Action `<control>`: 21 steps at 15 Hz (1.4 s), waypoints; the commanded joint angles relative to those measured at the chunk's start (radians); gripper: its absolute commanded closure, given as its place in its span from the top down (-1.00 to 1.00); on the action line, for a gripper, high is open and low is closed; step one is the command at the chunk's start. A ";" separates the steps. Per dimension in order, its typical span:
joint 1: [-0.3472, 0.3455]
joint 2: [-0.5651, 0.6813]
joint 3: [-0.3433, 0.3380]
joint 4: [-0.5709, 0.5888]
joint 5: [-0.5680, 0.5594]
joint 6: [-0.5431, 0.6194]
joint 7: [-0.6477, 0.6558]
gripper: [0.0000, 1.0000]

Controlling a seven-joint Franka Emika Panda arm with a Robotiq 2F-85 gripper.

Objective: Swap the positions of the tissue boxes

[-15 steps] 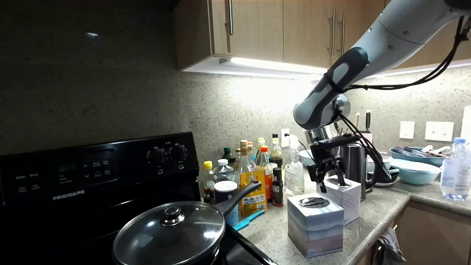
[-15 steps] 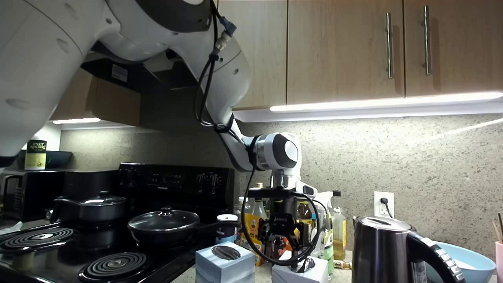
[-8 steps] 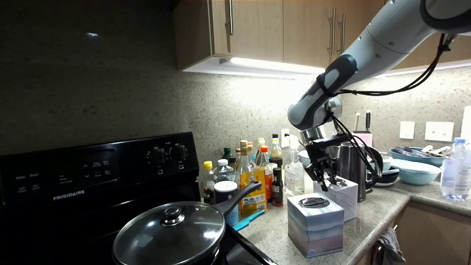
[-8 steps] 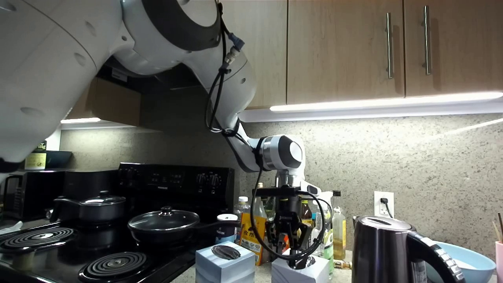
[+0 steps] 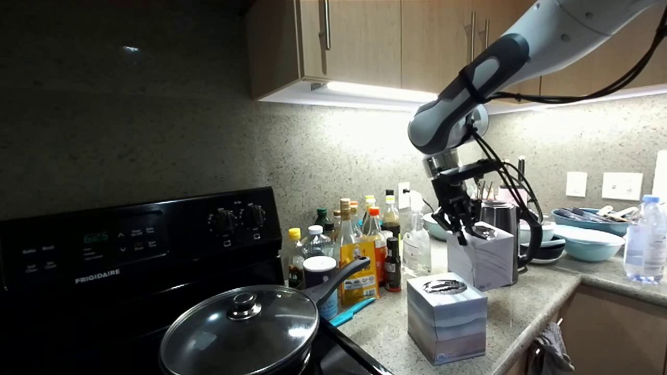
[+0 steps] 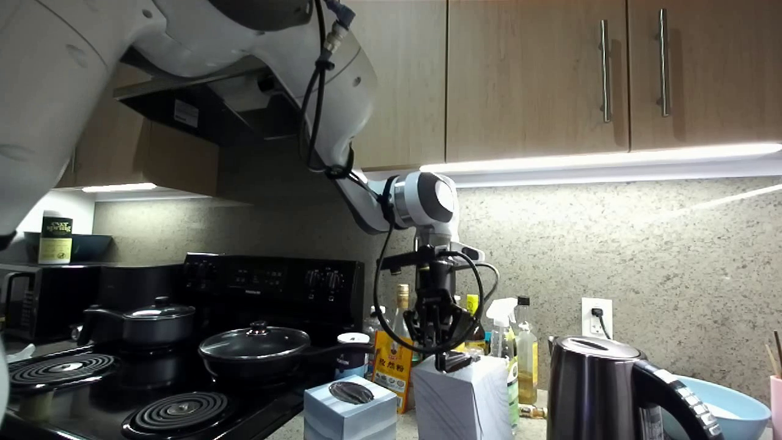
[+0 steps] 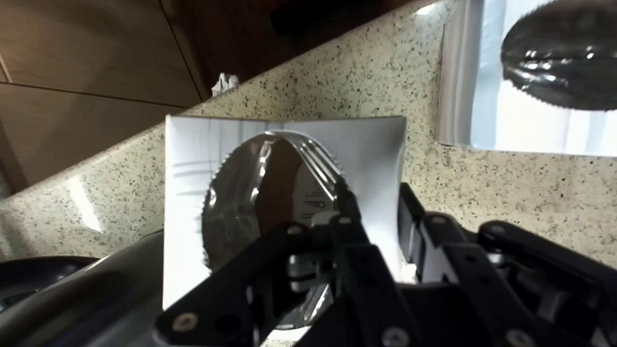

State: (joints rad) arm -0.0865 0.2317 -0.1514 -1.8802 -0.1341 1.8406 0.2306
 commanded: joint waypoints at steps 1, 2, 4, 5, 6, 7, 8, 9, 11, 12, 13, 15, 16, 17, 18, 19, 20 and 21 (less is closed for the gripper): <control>0.038 -0.166 0.028 -0.088 -0.044 -0.116 0.049 -0.94; 0.047 -0.198 0.045 -0.091 -0.027 -0.165 0.028 -0.97; 0.067 -0.241 0.080 -0.081 0.001 -0.246 0.008 -0.94; 0.076 -0.256 0.096 -0.075 0.011 -0.277 0.005 -0.94; 0.086 -0.267 0.114 -0.059 0.026 -0.315 -0.003 -0.96; 0.095 -0.276 0.128 -0.052 0.039 -0.338 -0.006 -0.94; 0.104 -0.282 0.142 -0.040 0.061 -0.365 -0.009 -0.94; 0.112 -0.284 0.153 -0.033 0.079 -0.377 0.003 -0.95; 0.121 -0.277 0.168 -0.023 0.133 -0.363 0.042 -0.95; 0.121 -0.259 0.172 -0.008 0.169 -0.359 0.060 -0.95; 0.120 -0.249 0.174 -0.004 0.200 -0.349 0.081 -0.95; 0.116 -0.224 0.169 0.003 0.275 -0.308 0.157 -0.95; 0.114 -0.214 0.167 0.000 0.304 -0.272 0.195 -0.95; 0.114 -0.211 0.164 -0.010 0.329 -0.223 0.221 -0.95; 0.114 -0.207 0.162 -0.018 0.345 -0.165 0.239 -0.95; 0.115 -0.202 0.160 -0.026 0.354 -0.102 0.257 -0.95; 0.118 -0.196 0.160 -0.032 0.353 -0.043 0.277 -0.95; 0.121 -0.189 0.160 -0.040 0.342 0.003 0.293 -0.95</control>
State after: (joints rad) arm 0.0382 0.0371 0.0057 -1.8962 0.1901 1.7285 0.4623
